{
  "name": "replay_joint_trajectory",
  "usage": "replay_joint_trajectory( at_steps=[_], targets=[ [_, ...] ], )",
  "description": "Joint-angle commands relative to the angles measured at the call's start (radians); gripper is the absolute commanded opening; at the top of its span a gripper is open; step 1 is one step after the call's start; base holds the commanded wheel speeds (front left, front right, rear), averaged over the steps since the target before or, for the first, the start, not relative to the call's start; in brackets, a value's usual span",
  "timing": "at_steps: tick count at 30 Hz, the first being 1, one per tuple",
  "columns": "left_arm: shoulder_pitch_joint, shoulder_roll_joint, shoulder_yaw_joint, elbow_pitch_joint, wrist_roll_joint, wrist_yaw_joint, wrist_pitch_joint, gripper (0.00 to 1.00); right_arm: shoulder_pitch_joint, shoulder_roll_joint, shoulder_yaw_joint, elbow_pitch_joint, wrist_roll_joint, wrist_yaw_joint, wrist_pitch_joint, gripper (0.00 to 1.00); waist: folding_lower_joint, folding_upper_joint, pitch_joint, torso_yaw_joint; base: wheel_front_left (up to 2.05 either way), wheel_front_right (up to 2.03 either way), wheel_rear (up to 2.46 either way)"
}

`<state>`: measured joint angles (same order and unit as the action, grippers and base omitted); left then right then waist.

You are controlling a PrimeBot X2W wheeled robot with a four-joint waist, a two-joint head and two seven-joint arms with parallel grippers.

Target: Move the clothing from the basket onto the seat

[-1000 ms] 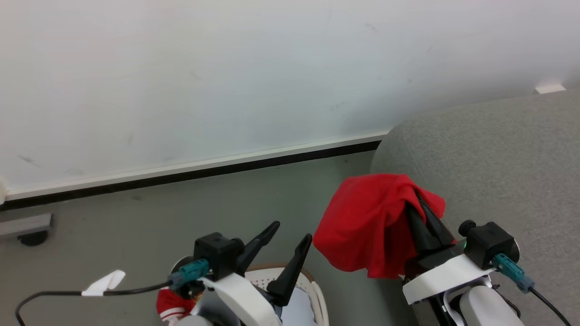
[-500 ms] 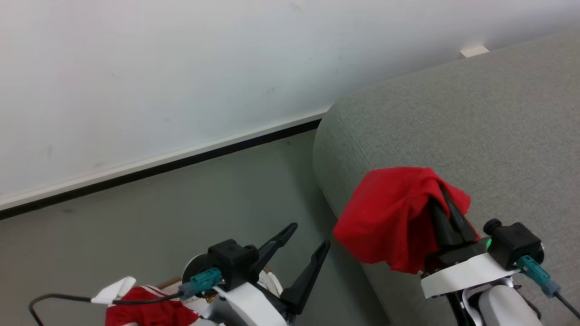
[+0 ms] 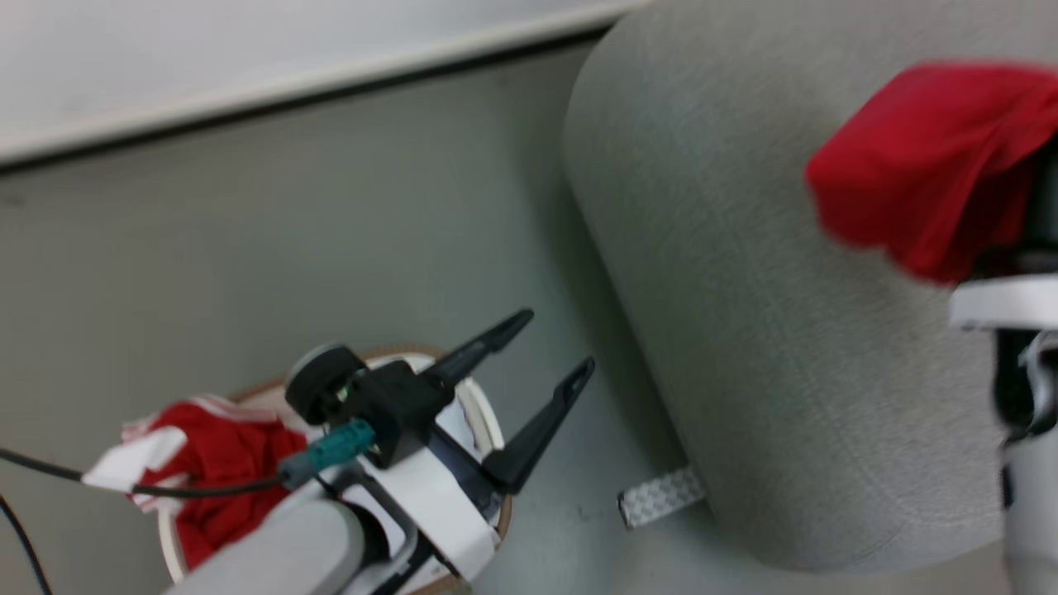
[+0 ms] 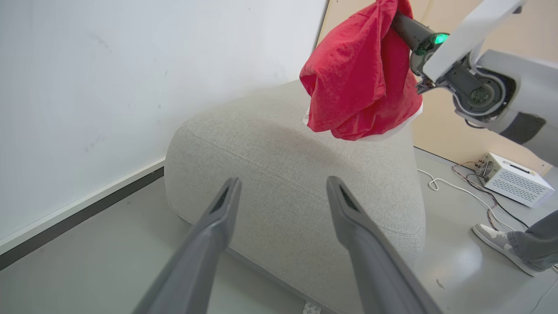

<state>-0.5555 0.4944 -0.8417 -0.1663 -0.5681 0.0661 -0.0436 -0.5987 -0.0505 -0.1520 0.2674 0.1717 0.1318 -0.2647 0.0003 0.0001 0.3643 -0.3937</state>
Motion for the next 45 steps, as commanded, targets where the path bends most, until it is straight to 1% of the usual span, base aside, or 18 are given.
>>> replay_joint_trajectory(
  at_steps=[1,4,7,11,14,15,16,17,18,20,23,25,30,35,39,45],
  targets=[
    [-0.038,0.025,0.012,-0.019,0.018,-0.014,0.008,1.0,-0.074,-0.014,-0.036,0.019,-0.042,-0.002,0.0,0.0,-0.0003,-0.0001,0.181,0.045,0.0,0.0,0.0],
    [-0.086,0.056,0.035,-0.049,0.025,-0.03,0.022,1.0,-0.202,-0.043,-0.119,0.067,-0.094,-0.002,0.003,0.0,-0.0003,-0.0001,0.277,0.067,0.0,0.0,0.0],
    [-0.122,0.082,0.056,-0.063,0.033,-0.04,0.027,1.0,-0.314,-0.073,-0.21,0.129,-0.132,-0.002,0.014,0.0,-0.0003,-0.0001,0.344,0.09,0.0,0.0,0.0],
    [-0.142,0.102,0.087,-0.066,0.024,-0.04,0.011,1.0,-0.419,-0.103,-0.331,0.218,-0.189,-0.002,0.024,0.0,-0.0003,-0.0001,0.396,0.115,0.0,0.0,0.0],
    [-0.133,0.107,0.095,-0.052,0.017,-0.039,-0.009,1.0,-0.451,-0.111,-0.415,0.288,-0.243,-0.002,0.018,0.0,-0.0003,-0.0001,0.404,0.13,0.0,0.0,0.0],
    [-0.128,0.107,0.095,-0.046,0.015,-0.042,-0.016,1.0,-0.454,-0.106,-0.44,0.31,-0.256,-0.002,0.015,0.07,-0.0003,-0.0001,0.401,0.135,0.0,0.0,0.0],
    [-0.121,0.104,0.095,-0.038,0.013,-0.044,-0.023,1.0,-0.45,-0.095,-0.463,0.332,-0.268,-0.002,0.011,0.32,-0.0003,-0.0001,0.394,0.139,0.0,0.0,0.0],
    [-0.121,0.104,0.095,-0.038,0.013,-0.044,-0.023,1.0,-0.45,-0.095,-0.463,0.332,-0.268,-0.002,0.011,0.32,-0.0003,-0.0001,0.394,0.139,0.0,0.0,0.0],
    [-0.115,0.101,0.094,-0.029,0.007,-0.043,-0.029,1.0,-0.438,-0.087,-0.476,0.353,-0.28,-0.002,0.008,1.0,-0.0003,-0.0001,0.385,0.141,0.0,0.0,0.0],
    [-0.103,0.097,0.096,-0.01,-0.002,-0.041,-0.044,1.0,-0.411,-0.08,-0.493,0.388,-0.297,-0.002,0.003,1.0,-0.0003,-0.0001,0.363,0.144,0.0,0.0,0.0],
    [-0.075,0.097,0.102,0.025,-0.017,-0.032,-0.069,1.0,-0.355,-0.056,-0.48,0.409,-0.309,-0.002,0.0,1.0,-0.0003,-0.0001,0.321,0.142,0.0,0.0,0.0],
    [-0.055,0.099,0.109,0.048,-0.029,-0.025,-0.085,1.0,-0.314,-0.039,-0.459,0.381,-0.293,-0.002,-0.001,1.0,-0.0003,-0.0001,0.289,0.138,0.0,0.0,0.0],
    [0.008,0.094,0.127,0.113,-0.06,-0.012,-0.143,1.0,-0.148,-0.012,-0.397,0.276,-0.237,-0.002,-0.001,1.0,-0.0003,-0.0001,0.192,0.139,0.0,0.0,0.0],
    [0.089,0.057,0.161,0.184,-0.113,0.004,-0.2,1.0,0.02,-0.003,-0.326,0.177,-0.191,-0.002,-0.001,1.0,-0.0003,-0.0001,0.068,0.151,0.0,0.0,0.0],
    [0.163,0.015,0.21,0.23,-0.126,0.015,-0.219,1.0,0.144,-0.002,-0.258,0.1,-0.148,-0.002,0.0,1.0,-0.0003,-0.0001,-0.038,0.178,0.0,0.0,0.0],
    [0.297,-0.061,0.341,0.249,-0.075,0.014,-0.22,1.0,0.313,-0.001,-0.141,0.005,-0.06,-0.002,0.0,1.0,-0.0003,-0.0001,-0.167,0.237,0.0,0.0,0.0]
  ],
)
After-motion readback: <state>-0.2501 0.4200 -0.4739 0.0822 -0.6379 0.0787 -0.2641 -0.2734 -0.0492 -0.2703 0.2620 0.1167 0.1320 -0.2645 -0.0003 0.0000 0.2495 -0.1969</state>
